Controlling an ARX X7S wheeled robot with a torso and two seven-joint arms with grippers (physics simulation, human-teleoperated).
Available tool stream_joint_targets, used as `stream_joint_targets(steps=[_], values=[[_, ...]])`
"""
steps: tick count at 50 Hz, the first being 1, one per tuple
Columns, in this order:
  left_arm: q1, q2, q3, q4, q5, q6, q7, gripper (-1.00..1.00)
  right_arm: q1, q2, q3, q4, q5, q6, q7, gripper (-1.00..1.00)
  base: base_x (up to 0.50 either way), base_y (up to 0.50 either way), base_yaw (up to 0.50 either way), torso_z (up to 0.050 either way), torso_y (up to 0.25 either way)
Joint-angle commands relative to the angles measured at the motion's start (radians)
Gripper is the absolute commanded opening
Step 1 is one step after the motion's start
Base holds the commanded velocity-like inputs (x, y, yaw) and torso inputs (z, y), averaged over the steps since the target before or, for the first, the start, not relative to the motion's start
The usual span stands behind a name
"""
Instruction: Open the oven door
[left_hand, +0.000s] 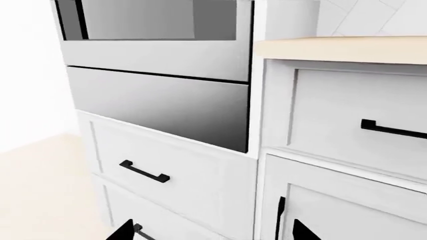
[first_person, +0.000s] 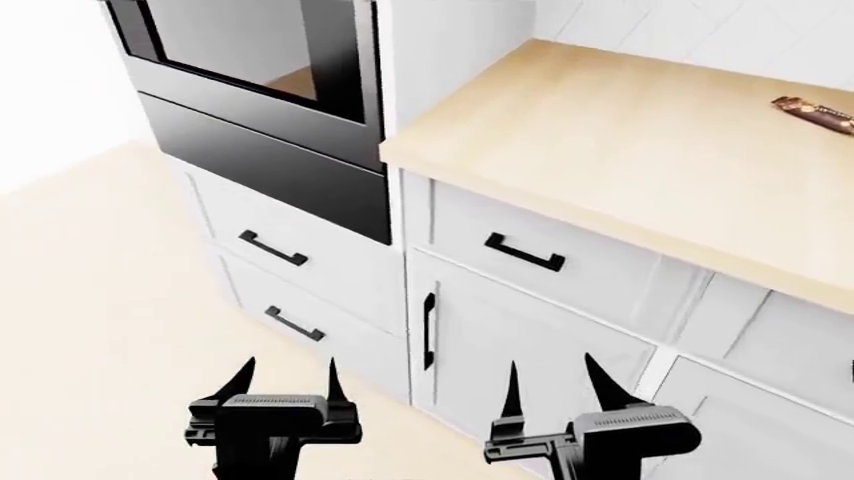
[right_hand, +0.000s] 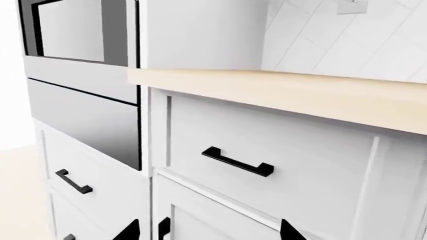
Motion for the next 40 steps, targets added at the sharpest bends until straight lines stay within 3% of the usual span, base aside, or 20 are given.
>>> stream_joint_targets(steps=[1,35,40], values=[[-0.002,-0.008,0.009,0.002,-0.011,-0.001,-0.007,1.00,-0.007,0.011,-0.011,-0.001,-0.002,-0.012,0.010,1.00,0.00,0.00,0.50,0.000,0.000],[-0.003,-0.026,0.043,-0.003,-0.025,0.005,-0.027,1.00,-0.004,0.029,-0.036,0.010,-0.012,-0.049,0.045,1.00,0.00,0.00,0.50,0.000,0.000],[-0.001,-0.041,0.067,0.001,-0.003,0.029,-0.014,1.00,-0.007,0.032,-0.043,0.011,-0.020,-0.061,0.049,1.00,-0.11,0.11,0.00,0.027,0.000]])
